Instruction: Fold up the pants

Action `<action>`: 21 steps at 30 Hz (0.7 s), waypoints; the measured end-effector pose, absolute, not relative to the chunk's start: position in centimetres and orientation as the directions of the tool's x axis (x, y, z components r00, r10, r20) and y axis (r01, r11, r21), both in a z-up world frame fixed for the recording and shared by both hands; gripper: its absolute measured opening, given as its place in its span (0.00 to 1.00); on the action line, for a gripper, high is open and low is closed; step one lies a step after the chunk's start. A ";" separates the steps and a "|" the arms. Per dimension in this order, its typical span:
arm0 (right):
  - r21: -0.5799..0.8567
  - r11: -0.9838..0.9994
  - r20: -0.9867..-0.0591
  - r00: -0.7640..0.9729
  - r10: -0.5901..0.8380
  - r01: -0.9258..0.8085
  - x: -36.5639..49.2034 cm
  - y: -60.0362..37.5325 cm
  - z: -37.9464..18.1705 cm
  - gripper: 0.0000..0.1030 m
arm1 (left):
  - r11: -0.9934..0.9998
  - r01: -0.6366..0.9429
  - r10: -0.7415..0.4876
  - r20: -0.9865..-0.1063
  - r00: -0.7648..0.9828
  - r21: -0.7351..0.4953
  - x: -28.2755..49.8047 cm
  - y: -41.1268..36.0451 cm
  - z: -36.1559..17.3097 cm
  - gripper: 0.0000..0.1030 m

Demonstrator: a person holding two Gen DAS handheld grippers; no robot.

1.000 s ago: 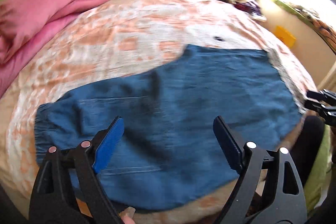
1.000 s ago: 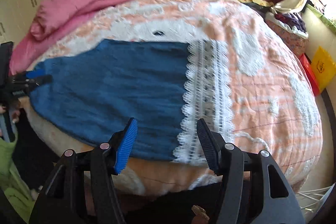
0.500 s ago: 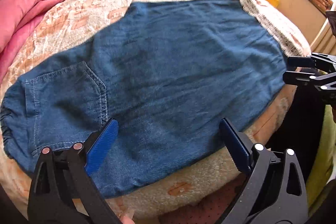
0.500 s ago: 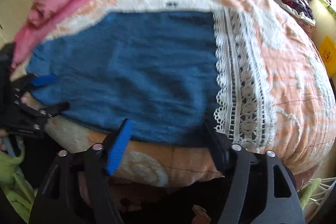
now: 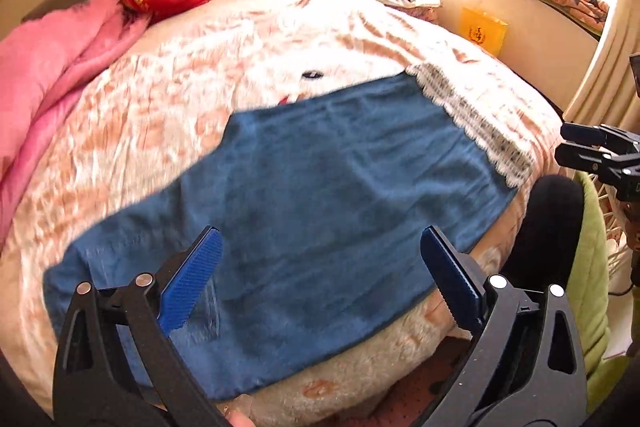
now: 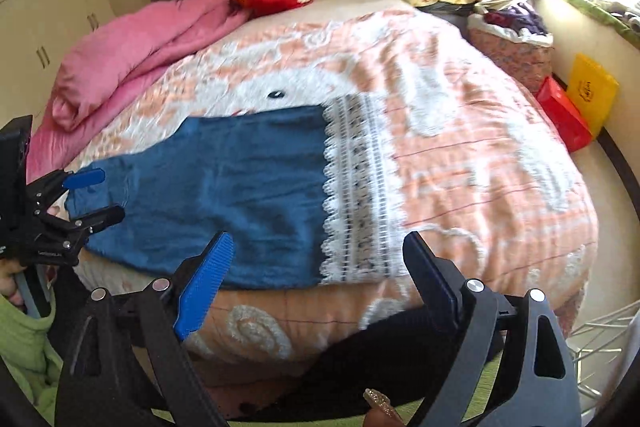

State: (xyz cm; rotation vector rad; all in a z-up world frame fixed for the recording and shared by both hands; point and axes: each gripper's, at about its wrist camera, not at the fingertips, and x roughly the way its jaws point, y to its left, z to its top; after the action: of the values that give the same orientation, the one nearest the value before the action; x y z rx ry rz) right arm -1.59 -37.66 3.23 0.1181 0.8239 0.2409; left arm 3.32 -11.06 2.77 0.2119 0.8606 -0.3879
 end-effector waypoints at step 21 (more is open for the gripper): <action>0.302 0.950 -0.733 0.618 0.284 -0.079 0.1 -39.9 -0.5 0.83 | 0.802 0.598 -0.341 -0.809 0.479 0.016 14.8 -21.9 2.5 0.90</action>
State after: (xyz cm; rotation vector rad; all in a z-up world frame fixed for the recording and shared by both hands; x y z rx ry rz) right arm 0.08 -39.93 -0.51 0.2507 0.8822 0.2114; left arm 14.81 -21.94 2.51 0.3157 0.9036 -0.5843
